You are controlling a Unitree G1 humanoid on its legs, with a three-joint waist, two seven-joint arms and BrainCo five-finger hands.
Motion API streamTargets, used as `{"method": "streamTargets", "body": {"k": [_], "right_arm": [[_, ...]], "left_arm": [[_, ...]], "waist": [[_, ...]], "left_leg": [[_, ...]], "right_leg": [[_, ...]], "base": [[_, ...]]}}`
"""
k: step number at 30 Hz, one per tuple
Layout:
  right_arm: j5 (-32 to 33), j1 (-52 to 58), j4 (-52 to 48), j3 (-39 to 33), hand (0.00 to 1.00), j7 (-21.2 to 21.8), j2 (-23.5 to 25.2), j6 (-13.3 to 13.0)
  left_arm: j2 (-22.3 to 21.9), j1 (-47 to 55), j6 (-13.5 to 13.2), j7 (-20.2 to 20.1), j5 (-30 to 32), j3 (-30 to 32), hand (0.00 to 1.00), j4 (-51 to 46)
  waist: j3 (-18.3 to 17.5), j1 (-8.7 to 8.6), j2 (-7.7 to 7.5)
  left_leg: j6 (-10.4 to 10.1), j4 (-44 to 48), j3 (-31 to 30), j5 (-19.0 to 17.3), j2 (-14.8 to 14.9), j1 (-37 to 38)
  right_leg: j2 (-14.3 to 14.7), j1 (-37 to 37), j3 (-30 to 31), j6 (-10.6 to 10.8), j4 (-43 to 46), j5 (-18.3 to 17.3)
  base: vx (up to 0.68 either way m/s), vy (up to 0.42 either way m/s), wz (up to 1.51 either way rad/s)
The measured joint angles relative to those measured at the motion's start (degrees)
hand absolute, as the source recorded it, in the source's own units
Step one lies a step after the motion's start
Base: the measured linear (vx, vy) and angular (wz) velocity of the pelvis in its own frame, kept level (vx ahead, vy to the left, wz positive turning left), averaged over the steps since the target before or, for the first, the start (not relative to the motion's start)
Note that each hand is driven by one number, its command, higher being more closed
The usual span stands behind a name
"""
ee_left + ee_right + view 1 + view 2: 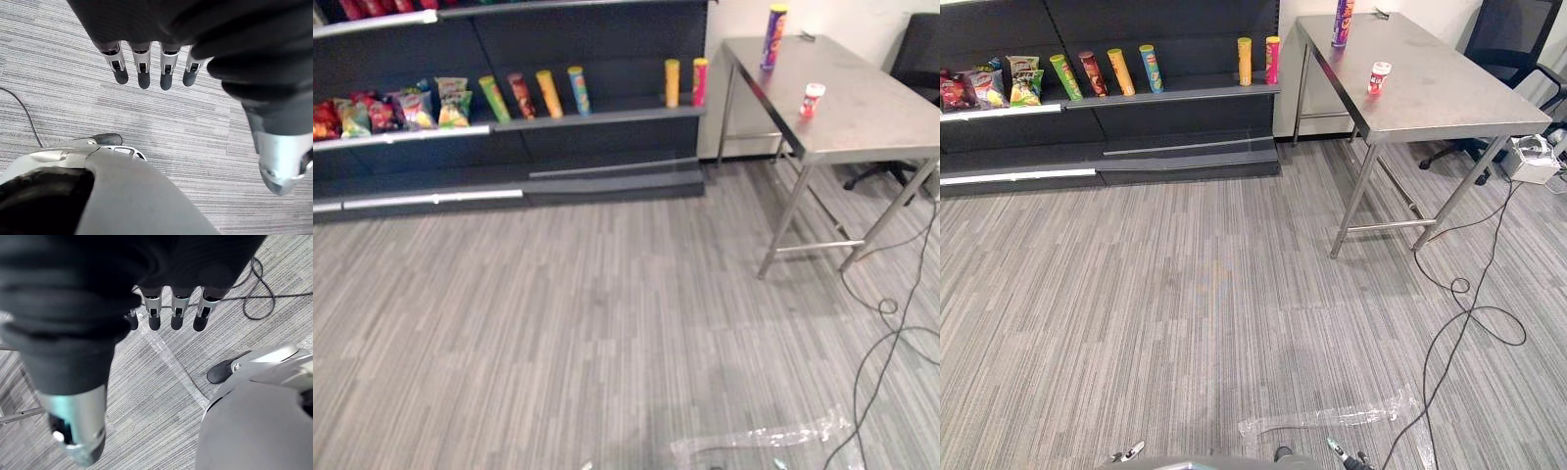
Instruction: Put the gum and the chips on the shelf.
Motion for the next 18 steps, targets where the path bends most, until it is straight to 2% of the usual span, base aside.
{"method": "streamTargets", "body": {"k": [1,7,18], "right_arm": [[0.1,-0.5,0.0,0.0,0.00,0.0,0.0,0.0],[0.2,-1.9,0.2,-1.4,0.00,0.0,0.5,0.0],[1.3,-2.4,0.2,-2.2,0.00,-0.1,0.7,0.0]], "left_arm": [[0.1,-0.2,0.0,0.0,0.0,0.0,0.00,0.0],[0.1,-0.6,0.0,0.0,0.0,0.0,0.00,0.0],[0.1,-0.7,0.0,0.0,0.0,0.0,0.00,0.0]], "waist": [[0.1,-0.02,0.48],[0.8,0.03,0.38],[1.0,0.04,0.46]], "left_leg": [[-0.3,-0.3,0.3,0.2,0.0,0.2],[-0.9,-0.5,1.2,-0.2,0.2,1.3],[-1.1,-0.7,1.9,-0.3,0.8,1.4]], "right_leg": [[0.0,0.2,-0.1,0.4,0.0,0.0],[0.0,0.9,-0.5,2.1,0.2,-1.0],[0.6,0.8,-0.5,2.1,0.4,-1.0]], "base": [[0.00,0.000,0.00],[0.00,-0.047,-0.01],[-0.02,-0.062,-0.02]]}}
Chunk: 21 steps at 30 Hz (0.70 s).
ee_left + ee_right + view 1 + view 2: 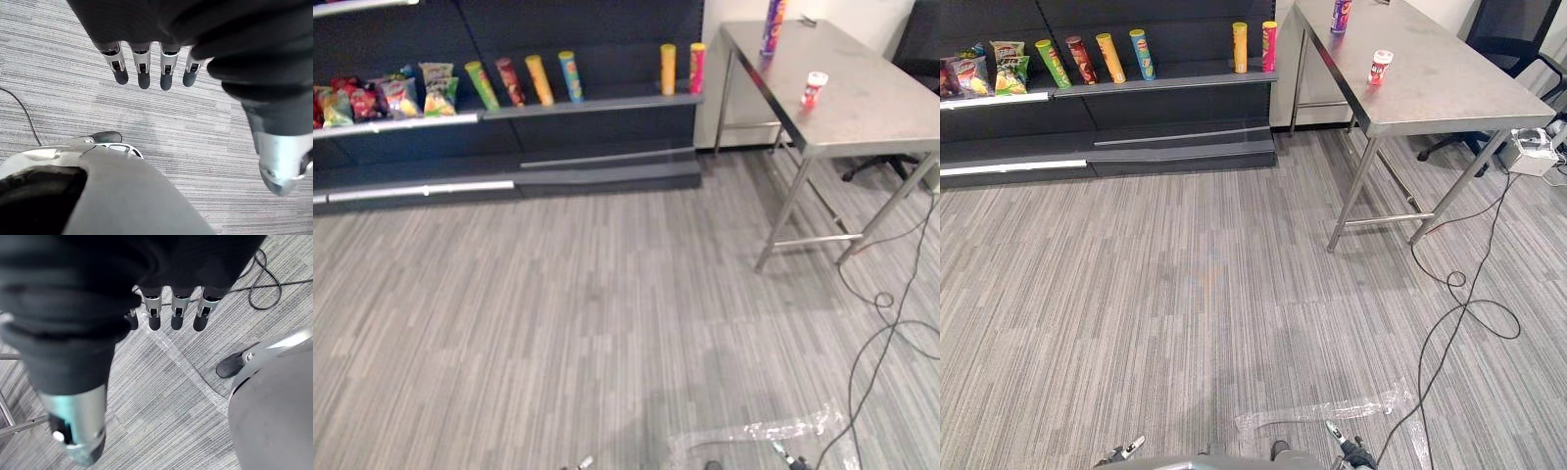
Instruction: Put the gum and the chips on the shelf.
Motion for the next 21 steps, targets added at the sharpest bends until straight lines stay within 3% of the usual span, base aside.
{"method": "streamTargets", "body": {"k": [13,17,21], "right_arm": [[-0.1,0.0,0.0,0.2,0.00,0.1,-0.1,-0.1],[0.5,-0.6,-0.4,0.2,0.00,0.4,-0.1,-0.1],[1.2,-1.3,-0.5,0.2,0.00,0.9,-0.1,-0.1]], "left_arm": [[0.0,0.0,0.0,0.0,0.0,0.0,0.00,0.0],[0.1,-0.6,0.0,0.0,0.0,0.0,0.00,-0.1],[0.4,-1.3,0.0,0.0,0.0,0.0,0.00,-0.1]], "waist": [[0.3,0.02,-0.40],[1.4,0.01,-0.18],[2.6,-0.04,-0.51]], "left_leg": [[0.0,0.0,0.6,0.0,0.1,-0.2],[0.0,0.4,0.6,0.0,0.2,-1.2],[0.0,1.1,0.6,0.1,0.4,-2.4]], "right_leg": [[0.0,-0.1,-0.7,-0.1,0.0,0.0],[-0.1,-2.7,-0.8,-2.2,3.6,-1.4],[-0.2,-5.6,-0.8,-2.9,7.9,-3.5]], "base": [[-0.04,-0.053,0.00],[-0.03,-0.044,-0.02],[-0.01,-0.056,0.00]]}}
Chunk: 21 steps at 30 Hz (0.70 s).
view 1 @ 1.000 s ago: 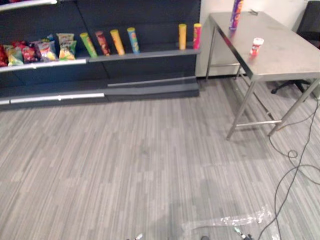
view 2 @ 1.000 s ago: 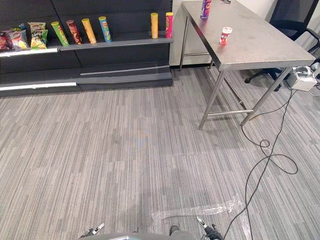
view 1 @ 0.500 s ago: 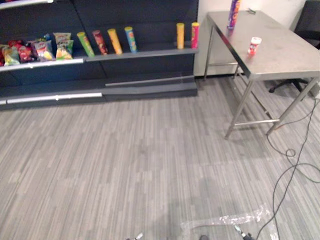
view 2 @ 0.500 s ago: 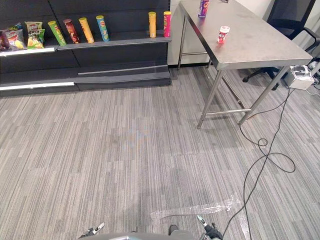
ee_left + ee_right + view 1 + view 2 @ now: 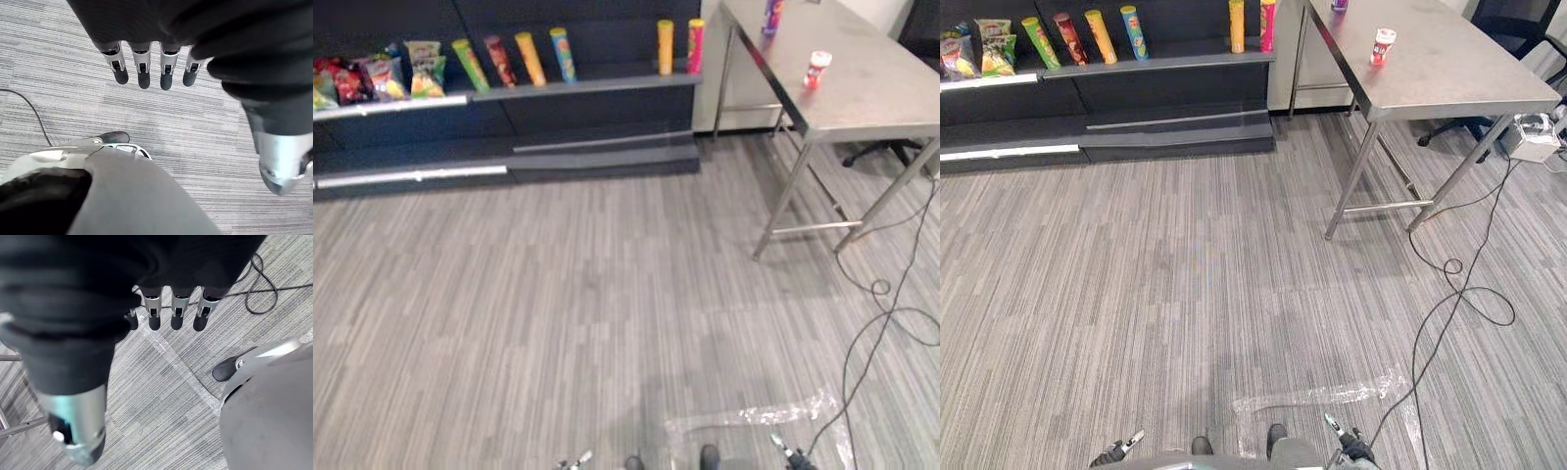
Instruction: Put the gum and the chips on the shelf.
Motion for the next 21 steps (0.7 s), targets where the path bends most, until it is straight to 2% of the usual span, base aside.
{"method": "streamTargets", "body": {"k": [2,3,4,5,6,7,8,9,10,13,14,16,17,18,19,20,21], "right_arm": [[1.3,-0.4,0.0,0.0,0.00,0.1,0.2,0.0],[1.6,-0.7,0.1,0.0,0.00,0.2,0.7,-0.1],[1.8,-0.8,0.1,0.0,0.00,0.3,1.5,-0.5],[2.0,-0.8,0.2,0.1,0.00,0.3,1.7,-0.6],[2.0,-0.7,0.5,0.2,0.00,0.3,1.6,-0.6],[2.1,-0.5,0.6,0.2,0.00,0.3,1.3,-0.6],[2.1,-0.3,0.6,0.4,0.00,0.3,1.1,-0.6],[2.1,-0.1,0.7,1.5,0.00,0.3,0.8,-0.7],[2.4,-0.1,0.7,2.3,0.00,0.3,0.1,-0.8],[3.4,-0.3,0.7,2.3,0.00,0.3,-0.4,-0.9],[3.7,-0.3,0.7,2.3,0.00,0.3,-0.6,-0.9],[3.8,-0.3,0.7,2.4,0.00,0.3,-0.9,-1.0],[3.8,-0.3,0.7,2.8,0.00,0.2,-1.3,-1.2],[3.8,-0.5,0.7,3.6,0.00,0.1,-1.5,-1.5],[3.8,-0.7,0.6,4.3,0.00,0.0,-1.5,-1.6],[3.8,-1.0,0.7,4.4,0.00,-0.2,-1.3,-1.7],[3.7,-1.2,0.9,4.4,0.00,-0.2,-1.2,-1.7]], "left_arm": [[0.2,-0.2,0.0,0.0,-0.6,0.2,0.00,-0.1],[0.6,-0.4,0.0,0.0,-1.7,1.1,0.00,-0.1],[1.3,-1.0,-0.1,0.0,-2.1,2.0,0.00,-0.2],[1.5,-1.2,-0.1,0.1,-2.1,2.1,0.00,-0.2],[1.6,-1.4,-0.1,0.1,-2.1,2.1,0.00,-0.4],[1.3,-1.4,-0.2,0.1,-2.3,2.1,0.00,-0.7],[1.1,-1.4,-0.2,0.1,-2.7,2.2,0.00,-0.7],[1.0,-1.3,-0.2,0.1,-3.8,2.2,0.00,-0.6],[1.0,-1.4,-0.2,0.1,-4.3,2.1,0.00,-0.4],[0.9,-1.8,-0.3,-0.1,-4.4,2.1,0.00,-0.3],[0.9,-2.1,-0.4,-0.1,-4.5,2.1,0.00,-0.3],[0.9,-2.2,-0.6,0.0,-4.5,2.0,0.00,-0.3],[0.5,-2.2,-0.6,0.1,-4.5,1.9,0.00,-0.3],[0.0,-2.3,-0.6,0.1,-4.5,1.8,0.00,-0.3],[-0.1,-2.4,-0.6,0.0,-4.5,1.7,0.00,-0.3],[0.0,-2.2,-0.7,0.0,-4.5,1.8,0.00,-0.3],[0.1,-2.2,-1.1,0.1,-4.5,2.1,0.00,-0.3]], "waist": [[0.6,0.00,-0.50],[1.2,0.00,-1.52],[2.2,0.01,-3.39],[2.4,0.05,-3.76],[2.6,0.05,-4.00],[3.2,0.08,-3.52],[3.7,0.17,-3.69],[4.1,0.45,-3.09],[4.5,0.18,-2.73],[4.8,0.10,-2.31],[5.0,0.10,-2.34],[5.2,0.17,-2.13],[5.4,0.15,-1.21],[6.1,0.31,-0.14],[6.4,0.31,0.07],[6.3,0.52,-0.04],[5.7,0.65,-0.75]], "left_leg": [[-0.1,0.8,0.0,-0.1,0.0,-0.1],[-0.9,3.7,0.0,-0.6,-0.2,-1.2],[-2.1,10.8,0.0,-1.5,-0.2,-4.4],[-2.4,15.0,0.1,-1.9,0.2,-6.3],[-2.3,22.1,0.0,-2.5,1.4,-9.9],[-2.1,31.9,-0.1,-2.7,3.7,-13.9],[-2.0,35.9,-0.2,-2.7,5.0,-15.4],[-1.8,42.0,-0.5,-3.3,6.7,-17.3],[-1.8,44.6,-2.4,-5.0,7.0,-18.7],[-1.5,41.2,-5.0,-5.9,7.3,-22.4],[-1.5,35.5,-5.6,-5.4,6.9,-23.9],[-2.3,24.0,-7.5,-2.1,5.6,-24.7],[-3.0,16.6,-9.3,0.3,5.8,-24.7],[-4.0,14.2,-9.7,2.8,6.9,-25.0],[-3.5,15.5,-9.5,4.8,6.6,-25.2],[-2.5,19.0,-9.2,4.9,5.3,-25.7],[0.9,22.8,-8.2,1.6,4.2,-27.3]], "right_leg": [[-0.6,-1.9,0.0,-0.4,4.7,-2.6],[-1.6,-3.1,-0.1,-0.6,8.1,-4.5],[-3.3,-4.0,-0.6,-1.2,10.7,-6.4],[-3.8,-4.1,-0.9,-1.3,11.2,-6.9],[-4.1,-3.7,-1.5,-1.6,11.4,-7.2],[-3.8,-2.5,-2.2,-2.0,11.4,-7.4],[-3.5,-1.8,-2.4,-2.1,11.5,-7.5],[-3.3,-0.7,-2.4,-2.7,12.4,-8.4],[-3.3,0.3,-2.4,-3.0,13.2,-9.5],[-3.8,0.8,-2.2,-2.9,13.3,-10.9],[-4.5,0.8,-2.1,-2.3,13.3,-11.3],[-5.9,0.8,-1.3,-0.9,13.3,-12.2],[-6.0,0.9,-0.3,0.1,13.0,-12.8],[-6.0,1.7,1.0,1.5,12.9,-13.6],[-6.2,2.3,2.0,2.0,12.2,-14.0],[-7.4,3.9,3.8,2.2,9.3,-14.3],[-8.4,4.9,5.9,1.3,6.3,-14.4]], "base": [[0.00,-0.065,0.06],[-0.02,-0.097,0.26],[-0.04,-0.117,0.34],[-0.06,-0.168,0.40],[-0.02,-0.164,0.32],[0.00,-0.141,0.24],[0.02,-0.051,0.07],[0.04,0.006,0.00],[0.04,0.027,-0.01],[0.08,0.098,0.03],[0.16,0.208,-0.01],[0.23,0.297,-0.12],[0.28,0.355,-0.35],[0.31,0.386,-0.37],[0.37,0.415,-0.44],[0.42,0.388,-0.45],[0.42,0.358,-0.48]]}}
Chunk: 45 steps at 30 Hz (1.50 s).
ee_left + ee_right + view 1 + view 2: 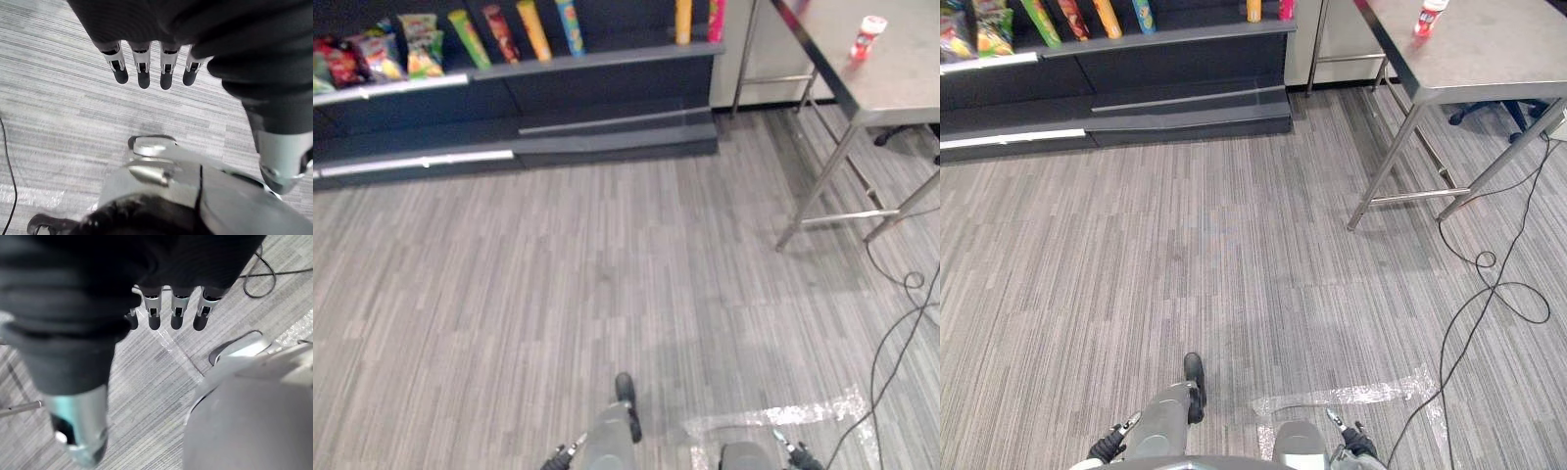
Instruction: Put the gum and the chips on the shelf.
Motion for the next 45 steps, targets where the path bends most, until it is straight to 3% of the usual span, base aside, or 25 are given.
{"method": "streamTargets", "body": {"k": [2,3,5,8,10,11,13,14,16,19,20,21,22,23,24,26,27,30,32,34,35,37,39,42,45], "right_arm": [[-0.1,-0.7,0.1,-0.1,0.00,0.3,1.1,-0.1],[-0.1,-1.1,0.3,-0.8,0.00,0.5,1.5,0.0],[-0.1,-1.2,0.3,-1.8,0.00,0.6,1.9,0.0],[-0.1,-1.2,-0.2,-1.4,0.00,0.6,2.6,-0.1],[-0.1,-0.8,-1.6,0.6,0.00,0.6,2.8,-0.1],[0.0,-0.8,-2.1,0.7,0.00,0.6,2.8,-0.3],[0.1,-1.4,-2.9,1.0,0.00,0.6,2.2,-0.4],[0.2,-1.3,-3.7,2.6,0.00,0.6,1.5,-0.6],[0.7,-1.3,-4.8,3.7,0.00,0.7,1.2,-1.1],[2.4,-1.5,-5.6,4.5,0.00,0.9,1.1,-1.3],[2.4,-1.5,-5.6,4.5,0.00,0.8,1.1,-1.5],[2.4,-1.3,-5.5,4.5,0.00,0.5,1.1,-1.6],[2.4,-1.3,-5.4,4.5,0.00,0.5,1.1,-1.5],[2.5,-1.5,-5.4,4.4,0.00,0.5,0.7,-1.5],[2.4,-2.1,-5.5,4.4,0.00,0.5,-0.4,-1.6],[2.4,-2.3,-5.4,3.8,0.00,0.5,-0.7,-1.6],[2.4,-1.7,-5.2,3.2,0.00,0.5,-1.2,-1.3],[2.4,-1.2,-3.3,3.0,0.00,0.5,-1.6,-1.1],[2.4,-1.0,-2.2,3.4,0.00,0.6,-2.3,-0.8],[2.4,-0.7,-1.7,5.9,0.00,0.6,-3.3,-0.7],[2.4,-0.6,-1.7,6.7,0.00,0.7,-3.4,-0.7],[2.5,-0.6,-1.6,6.8,0.00,1.0,-3.7,-0.8],[4.1,-0.2,-1.4,6.7,0.00,1.2,-3.9,-0.7],[4.5,0.1,-1.4,4.0,0.00,1.2,-3.1,-0.7],[4.5,0.9,-1.9,2.4,0.00,1.2,-2.6,-0.8]], "left_arm": [[0.9,-0.6,0.0,0.0,0.0,0.0,0.00,-0.1],[1.0,-0.6,-0.1,0.0,0.0,0.0,0.00,-0.4],[0.9,-0.6,-0.1,0.1,0.0,0.1,0.00,-0.3],[0.9,0.4,-0.1,0.1,0.1,0.0,0.00,-0.4],[1.2,0.7,-0.2,0.1,0.2,-0.5,0.00,-0.9],[1.3,0.5,-0.2,0.1,0.2,-0.8,0.00,-1.7],[1.3,0.5,-0.2,0.1,0.2,-2.3,0.00,-1.9],[1.0,0.6,-0.2,0.1,0.2,-3.2,0.00,-1.8],[0.6,0.3,-0.2,0.1,0.1,-3.2,0.00,-1.8],[0.3,-0.3,-0.3,0.0,0.1,-2.7,0.00,-1.8],[0.2,-0.3,-0.3,0.0,0.1,-2.6,0.00,-1.8],[0.3,0.1,-0.6,0.0,0.0,-2.1,0.00,-1.9],[0.3,0.2,-0.7,0.0,0.0,-1.9,0.00,-1.8],[-0.6,0.1,-0.7,0.0,0.0,-0.8,0.00,-0.8],[-2.2,-0.4,-0.8,0.0,0.0,-0.1,0.00,0.4],[-2.5,-0.5,-0.8,-0.1,0.0,-0.1,0.00,0.5],[-3.3,-0.7,-0.8,-0.2,0.1,0.0,0.00,0.4],[-3.3,-1.7,-0.8,-0.3,0.0,0.0,0.00,0.4],[-3.6,-2.9,-0.8,-0.3,-0.1,-0.1,0.00,0.1],[-4.6,-3.6,-0.8,-0.6,-2.3,-0.2,0.00,-0.6],[-4.4,-3.6,-0.9,-0.6,-2.3,-0.2,0.00,-0.5],[-4.3,-3.9,-1.3,-1.1,-2.3,-0.5,0.00,-0.8],[-4.4,-3.8,-1.7,-1.1,-4.1,-0.4,0.00,-1.7],[-4.4,-3.7,-2.4,-1.3,-6.0,-0.6,0.00,-3.1],[-4.6,-3.7,-2.5,-1.2,-6.4,-0.5,0.00,-3.0]], "waist": [[-0.9,0.33,-1.61],[-1.3,0.28,-2.00],[-1.7,0.89,-2.15],[-4.4,1.31,-2.28],[-4.7,0.52,-2.24],[-4.3,-0.18,-1.72],[-3.9,-0.36,-1.50],[-3.3,-0.55,-0.27],[-3.1,-0.84,0.40],[-2.9,-1.14,0.68],[-2.9,-1.31,0.68],[-2.9,-1.49,-0.11],[-2.6,-1.49,-0.56],[-2.2,-1.52,1.03],[-1.9,-1.76,2.70],[-2.1,-2.55,4.01],[-1.7,-2.71,3.42],[-2.2,-2.52,4.08],[-2.3,-2.47,4.08],[-2.2,-2.18,3.92],[-1.9,-2.09,3.39],[-2.0,-2.12,3.66],[-2.0,-1.61,3.70],[-2.0,-0.55,3.70],[-2.0,-0.56,3.99]], "left_leg": [[2.2,1.7,2.1,-2.9,-2.8,-1.1],[3.0,1.4,3.0,-3.9,-4.6,-0.3],[4.9,0.8,4.6,-4.8,-5.7,2.3],[6.9,-3.0,8.0,-6.1,-6.5,8.0],[7.9,-6.6,8.3,-6.9,-7.3,13.8],[8.1,-9.1,8.0,-7.7,-7.6,17.5],[8.2,-12.2,7.9,-7.8,-7.7,22.8],[8.2,-13.7,8.1,-7.8,-7.1,26.8],[8.1,-13.8,8.3,-7.8,-6.0,30.0],[7.2,-14.4,8.2,-8.3,-4.1,32.4],[6.1,-15.0,8.2,-9.0,-3.6,33.1],[2.6,-16.1,8.0,-10.6,-3.6,35.1],[1.1,-16.6,7.8,-11.4,-3.7,36.5],[-0.5,-17.5,7.4,-12.0,-2.8,38.3],[-1.5,-17.5,7.2,-10.5,-1.2,38.2],[-2.1,-17.5,6.5,-7.3,-0.6,38.6],[-3.5,-17.1,6.4,-4.6,0.2,39.8],[-4.2,-11.3,4.7,-3.3,2.1,38.6],[-7.5,3.0,0.6,-1.3,4.3,31.9],[-9.4,18.9,-2.3,10.1,6.6,25.3],[-9.9,22.3,-2.3,12.1,7.3,24.3],[-9.0,32.6,-0.5,4.1,8.3,19.9],[-5.0,33.8,2.9,-5.1,7.2,14.1],[-3.8,16.7,2.7,-7.0,3.6,8.1],[-4.8,-7.8,-3.4,-3.4,0.2,7.6]], "right_leg": [[-2.5,-0.8,2.4,0.2,0.5,2.8],[-4.1,-1.5,3.8,2.7,1.6,5.4],[-5.2,-1.5,5.8,3.4,3.4,8.3],[-5.3,-6.7,10.3,5.4,14.4,16.1],[-5.1,-11.7,9.7,7.6,27.4,24.4],[-4.4,-15.5,8.9,8.2,37.2,24.1],[-3.7,-19.1,4.6,6.5,45.9,18.2],[-3.4,-20.9,-0.7,2.8,47.4,13.2],[-2.5,-23.4,-7.3,0.1,41.9,9.2],[-0.3,-26.8,-11.5,0.4,19.9,10.4],[0.1,-27.0,-11.5,0.2,11.9,13.5],[0.4,-26.3,-10.5,0.5,-1.6,20.5],[0.3,-25.9,-10.3,0.2,-4.1,25.1],[1.2,-25.5,-10.3,-2.1,-2.9,31.0],[2.8,-26.6,-10.5,-2.8,-0.1,28.1],[3.0,-27.5,-10.5,-3.5,3.9,24.4],[3.2,-27.3,-10.8,-3.6,7.3,20.9],[3.6,-26.5,-11.5,-4.0,10.5,16.9],[4.1,-24.5,-12.3,-4.4,10.1,15.1],[4.9,-20.1,-12.0,-5.2,8.7,13.7],[5.1,-18.8,-11.6,-5.8,8.4,12.9],[5.6,-15.7,-10.3,-6.5,7.9,11.8],[5.4,-11.4,-8.4,-6.0,5.8,10.8],[4.2,-8.6,-6.2,-4.0,4.8,9.2],[3.5,-6.9,-2.7,-1.3,4.7,7.2]], "base": [[0.47,0.286,-0.18],[0.56,0.324,0.02],[0.46,0.253,-0.28],[0.39,0.182,-0.55],[0.40,0.193,-0.21],[0.42,0.171,-0.06],[0.33,0.066,-0.09],[0.36,0.026,-0.14],[0.28,-0.041,0.00],[0.30,-0.163,0.31],[0.39,-0.247,0.48],[0.42,-0.258,0.42],[0.52,-0.299,0.22],[0.42,-0.251,-0.10],[0.49,-0.312,-0.18],[0.44,-0.306,-0.06],[0.39,-0.244,0.06],[0.32,-0.189,0.06],[0.21,-0.145,0.15],[0.34,-0.114,-0.14],[0.31,-0.037,-0.30],[0.26,-0.019,-0.27],[0.29,0.022,-0.37],[0.25,0.141,-0.46],[0.31,0.290,-0.62]]}}
